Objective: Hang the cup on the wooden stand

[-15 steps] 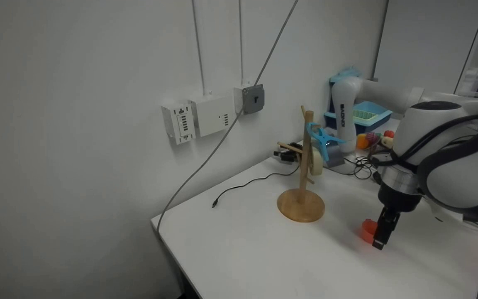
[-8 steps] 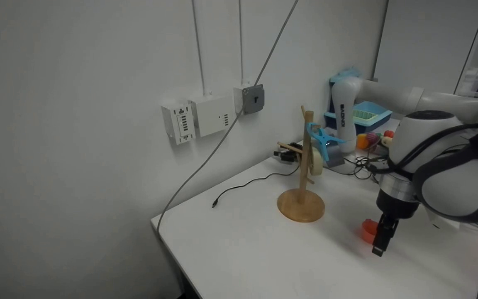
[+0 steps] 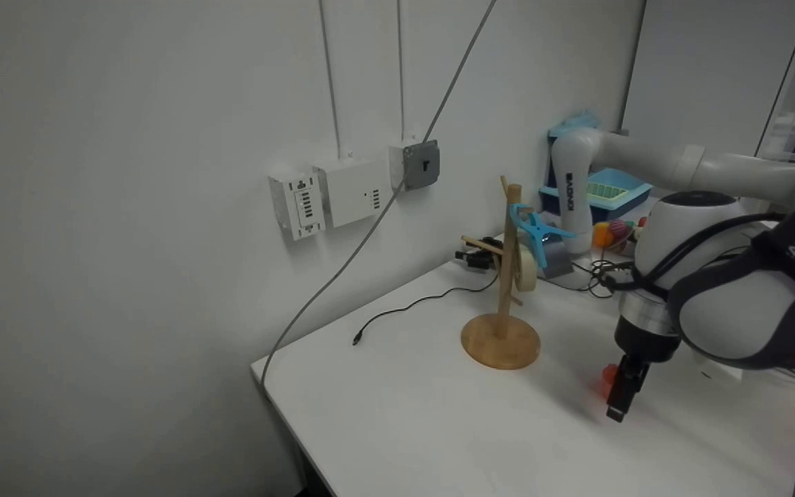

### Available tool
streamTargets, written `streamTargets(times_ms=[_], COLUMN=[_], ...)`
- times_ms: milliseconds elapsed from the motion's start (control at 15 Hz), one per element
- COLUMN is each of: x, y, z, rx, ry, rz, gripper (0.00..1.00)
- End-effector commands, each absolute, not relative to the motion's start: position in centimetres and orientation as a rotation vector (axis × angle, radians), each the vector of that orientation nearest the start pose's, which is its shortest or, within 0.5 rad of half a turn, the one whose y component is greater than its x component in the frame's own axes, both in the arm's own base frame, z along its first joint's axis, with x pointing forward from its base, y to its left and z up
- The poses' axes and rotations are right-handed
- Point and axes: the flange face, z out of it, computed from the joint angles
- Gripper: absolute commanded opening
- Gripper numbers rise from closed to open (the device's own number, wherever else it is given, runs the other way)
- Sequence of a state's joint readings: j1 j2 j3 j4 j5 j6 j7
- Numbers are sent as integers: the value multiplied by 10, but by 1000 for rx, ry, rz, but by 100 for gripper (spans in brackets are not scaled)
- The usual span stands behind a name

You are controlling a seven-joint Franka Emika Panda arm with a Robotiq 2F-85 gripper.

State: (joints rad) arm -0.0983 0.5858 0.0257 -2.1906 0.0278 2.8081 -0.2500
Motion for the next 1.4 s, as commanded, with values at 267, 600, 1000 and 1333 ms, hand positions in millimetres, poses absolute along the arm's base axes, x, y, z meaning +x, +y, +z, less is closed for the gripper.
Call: streamTargets(times_ms=[267,600,1000,1333], x=[560,561,563,561], y=[-42,-41,-37,-16], z=[100,96,102,124], rx=[-3106,-3106,-3106,-3077], ry=[-234,-238,-260,-366], rz=[-87,-80,-90,-82], gripper=[76,35,0,1])
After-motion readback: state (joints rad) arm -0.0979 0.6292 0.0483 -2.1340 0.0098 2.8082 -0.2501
